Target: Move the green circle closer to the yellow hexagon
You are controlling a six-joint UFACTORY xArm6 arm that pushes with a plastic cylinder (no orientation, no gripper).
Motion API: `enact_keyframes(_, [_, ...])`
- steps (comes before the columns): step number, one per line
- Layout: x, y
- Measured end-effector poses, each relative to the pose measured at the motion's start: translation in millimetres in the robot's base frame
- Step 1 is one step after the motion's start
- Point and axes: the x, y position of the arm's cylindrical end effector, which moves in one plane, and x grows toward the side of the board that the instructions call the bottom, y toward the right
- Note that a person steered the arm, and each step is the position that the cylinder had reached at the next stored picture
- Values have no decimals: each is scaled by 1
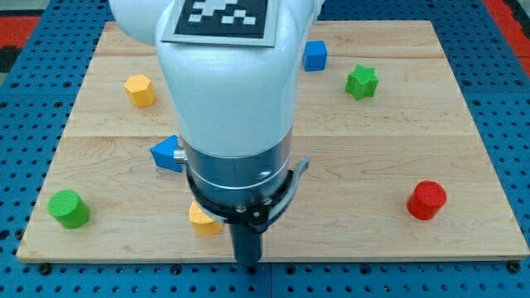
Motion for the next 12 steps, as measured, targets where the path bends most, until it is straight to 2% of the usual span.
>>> enact_keyframes(1, [-22, 3])
enact_keyframes(2, [-24, -7])
enact_keyframes(3, [-1, -83])
enact_keyframes(4, [0, -96])
enact_keyframes(6, [-8, -241])
enact_keyframes(7, [-64, -231])
enact_keyframes(8, [-105, -189])
enact_keyframes(9, [-114, -195])
enact_keyframes(10, [-91, -251])
enact_keyframes(12, [-82, -261])
